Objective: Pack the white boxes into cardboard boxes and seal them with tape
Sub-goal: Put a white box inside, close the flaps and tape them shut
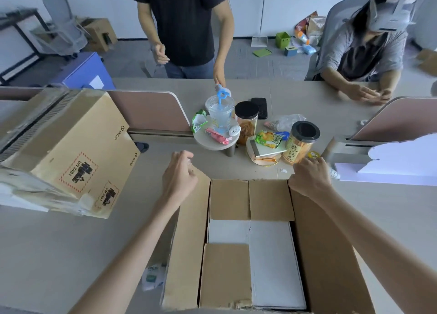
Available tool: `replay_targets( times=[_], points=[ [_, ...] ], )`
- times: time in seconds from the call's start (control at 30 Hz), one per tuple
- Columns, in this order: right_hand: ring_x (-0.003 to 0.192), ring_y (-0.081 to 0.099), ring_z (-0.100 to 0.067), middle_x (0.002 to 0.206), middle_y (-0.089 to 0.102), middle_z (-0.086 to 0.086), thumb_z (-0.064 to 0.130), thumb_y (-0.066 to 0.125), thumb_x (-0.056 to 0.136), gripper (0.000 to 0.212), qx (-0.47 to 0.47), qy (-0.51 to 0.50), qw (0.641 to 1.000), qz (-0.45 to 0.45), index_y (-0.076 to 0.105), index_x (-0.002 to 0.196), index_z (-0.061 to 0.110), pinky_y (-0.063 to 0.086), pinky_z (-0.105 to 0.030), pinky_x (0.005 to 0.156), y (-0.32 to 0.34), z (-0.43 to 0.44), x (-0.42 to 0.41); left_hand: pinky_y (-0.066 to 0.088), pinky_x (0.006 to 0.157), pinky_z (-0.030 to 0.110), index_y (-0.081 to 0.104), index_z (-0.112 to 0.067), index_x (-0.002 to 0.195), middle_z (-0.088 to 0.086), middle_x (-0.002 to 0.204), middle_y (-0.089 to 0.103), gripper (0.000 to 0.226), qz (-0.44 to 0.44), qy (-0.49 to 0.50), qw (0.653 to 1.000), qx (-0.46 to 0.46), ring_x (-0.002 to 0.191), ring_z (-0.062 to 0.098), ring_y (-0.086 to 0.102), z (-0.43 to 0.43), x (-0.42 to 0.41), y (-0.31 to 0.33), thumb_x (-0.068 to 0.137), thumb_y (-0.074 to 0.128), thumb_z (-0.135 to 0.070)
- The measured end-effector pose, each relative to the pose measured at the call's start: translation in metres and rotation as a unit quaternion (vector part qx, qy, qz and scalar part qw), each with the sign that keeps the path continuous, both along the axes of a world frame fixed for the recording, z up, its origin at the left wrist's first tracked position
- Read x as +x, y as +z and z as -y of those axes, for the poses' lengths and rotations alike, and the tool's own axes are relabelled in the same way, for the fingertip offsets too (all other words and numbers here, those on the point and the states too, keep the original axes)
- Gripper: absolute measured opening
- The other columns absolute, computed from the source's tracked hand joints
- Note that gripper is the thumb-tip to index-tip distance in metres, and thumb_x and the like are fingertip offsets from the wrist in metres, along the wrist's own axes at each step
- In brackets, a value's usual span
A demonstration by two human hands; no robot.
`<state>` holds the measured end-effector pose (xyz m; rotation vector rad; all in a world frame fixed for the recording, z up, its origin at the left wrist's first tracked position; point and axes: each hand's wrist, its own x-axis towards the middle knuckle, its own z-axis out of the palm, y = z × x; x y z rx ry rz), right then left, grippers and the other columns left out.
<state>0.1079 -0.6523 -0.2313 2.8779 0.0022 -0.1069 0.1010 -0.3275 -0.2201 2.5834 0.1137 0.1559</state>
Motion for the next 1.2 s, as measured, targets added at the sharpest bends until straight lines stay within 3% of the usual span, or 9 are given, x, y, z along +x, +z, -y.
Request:
replay_targets(
  times=[0.13, 0.37, 0.53, 0.63, 0.7, 0.77, 0.87, 1.0, 1.2],
  points=[
    [0.099, 0.057, -0.022, 0.097, 0.066, -0.003, 0.028, 0.052, 0.086, 0.023, 0.013, -0.021, 1.0, 0.012, 0.067, 0.096, 0.015, 0.04, -0.032, 0.09, 0.022, -0.02, 0.0, 0.043, 0.075, 0.034, 0.054, -0.014, 0.121, 0.003, 0.112, 0.054, 0.04, 0.027, -0.064, 0.997, -0.028, 0.093, 0.026, 0.06, 0.031, -0.002, 0.01, 0.083, 0.054, 0.001],
    [0.103, 0.058, -0.03, 0.131, 0.046, -0.009, 0.025, 0.054, 0.092, 0.044, 0.215, -0.005, 0.976, 0.042, 0.044, 0.132, 0.01, 0.039, -0.033, 0.066, 0.023, -0.046, -0.013, 0.047, 0.069, 0.038, 0.045, -0.017, 0.136, 0.004, 0.121, 0.049, 0.042, 0.044, -0.129, 0.991, 0.003, 0.088, 0.028, 0.061, 0.076, -0.02, -0.007, 0.096, 0.054, -0.026],
    [0.103, 0.059, -0.034, 0.137, 0.045, -0.007, 0.035, 0.042, 0.101, 0.042, 0.345, 0.032, 0.936, 0.062, 0.042, 0.136, 0.011, 0.051, -0.041, 0.069, -0.002, -0.05, -0.038, 0.043, 0.07, 0.033, 0.05, -0.015, 0.127, 0.003, 0.12, 0.05, 0.033, 0.028, -0.153, 0.988, -0.011, 0.095, 0.028, 0.06, 0.072, -0.041, -0.039, 0.096, 0.047, -0.004],
    [0.11, 0.058, -0.033, 0.142, 0.047, -0.006, 0.034, 0.037, 0.103, 0.042, 0.398, 0.042, 0.912, 0.086, 0.045, 0.138, 0.012, 0.051, -0.041, 0.076, -0.024, -0.056, -0.058, 0.052, 0.078, 0.043, 0.055, -0.012, 0.12, 0.001, 0.118, 0.052, 0.037, 0.04, -0.191, 0.98, -0.026, 0.101, 0.023, 0.059, 0.065, -0.053, -0.064, 0.088, 0.05, 0.006],
    [0.124, 0.052, -0.029, 0.146, 0.046, -0.006, 0.027, 0.04, 0.102, 0.039, 0.405, 0.063, 0.908, 0.082, 0.048, 0.137, 0.011, 0.052, -0.042, 0.087, -0.042, -0.059, -0.071, 0.053, 0.081, 0.043, 0.056, -0.013, 0.121, -0.002, 0.125, 0.052, 0.036, 0.048, -0.21, 0.976, -0.016, 0.105, 0.02, 0.059, 0.063, -0.061, -0.077, 0.089, 0.051, 0.003],
    [0.132, 0.046, -0.024, 0.147, 0.045, -0.004, 0.022, 0.04, 0.099, 0.037, 0.391, 0.083, 0.913, 0.078, 0.052, 0.131, 0.01, 0.05, -0.041, 0.095, -0.06, -0.063, -0.086, 0.049, 0.096, 0.04, 0.055, -0.014, 0.129, -0.005, 0.139, 0.048, 0.036, 0.043, -0.224, 0.974, -0.008, 0.121, 0.015, 0.053, 0.062, -0.072, -0.088, 0.094, 0.051, -0.006],
    [0.143, 0.034, -0.021, 0.153, 0.04, -0.005, 0.025, 0.031, 0.097, 0.045, 0.366, 0.089, 0.924, 0.065, 0.051, 0.134, 0.01, 0.033, -0.037, 0.113, -0.082, -0.067, -0.102, 0.022, 0.12, 0.036, 0.042, -0.015, 0.148, -0.002, 0.16, 0.029, 0.048, 0.016, -0.251, 0.967, 0.045, 0.148, 0.014, 0.022, 0.058, -0.087, -0.102, 0.102, 0.039, -0.027],
    [0.148, 0.023, -0.023, 0.159, 0.028, -0.01, 0.028, 0.026, 0.102, 0.054, 0.3, 0.097, 0.947, 0.064, 0.037, 0.149, 0.004, 0.018, -0.04, 0.119, -0.101, -0.07, -0.115, 0.006, 0.122, 0.041, 0.012, -0.018, 0.158, 0.0, 0.166, 0.002, 0.057, 0.01, -0.268, 0.944, 0.19, 0.153, 0.016, -0.003, 0.054, -0.097, -0.117, 0.105, 0.015, -0.039],
    [0.149, 0.022, -0.024, 0.159, 0.027, -0.012, 0.027, 0.026, 0.102, 0.054, 0.275, 0.092, 0.954, 0.076, 0.033, 0.15, 0.004, 0.02, -0.042, 0.118, -0.104, -0.074, -0.114, 0.005, 0.122, 0.043, 0.005, -0.019, 0.158, 0.001, 0.166, -0.002, 0.057, 0.013, -0.251, 0.944, 0.215, 0.152, 0.016, -0.008, 0.058, -0.096, -0.121, 0.106, 0.017, -0.036]
  ],
)
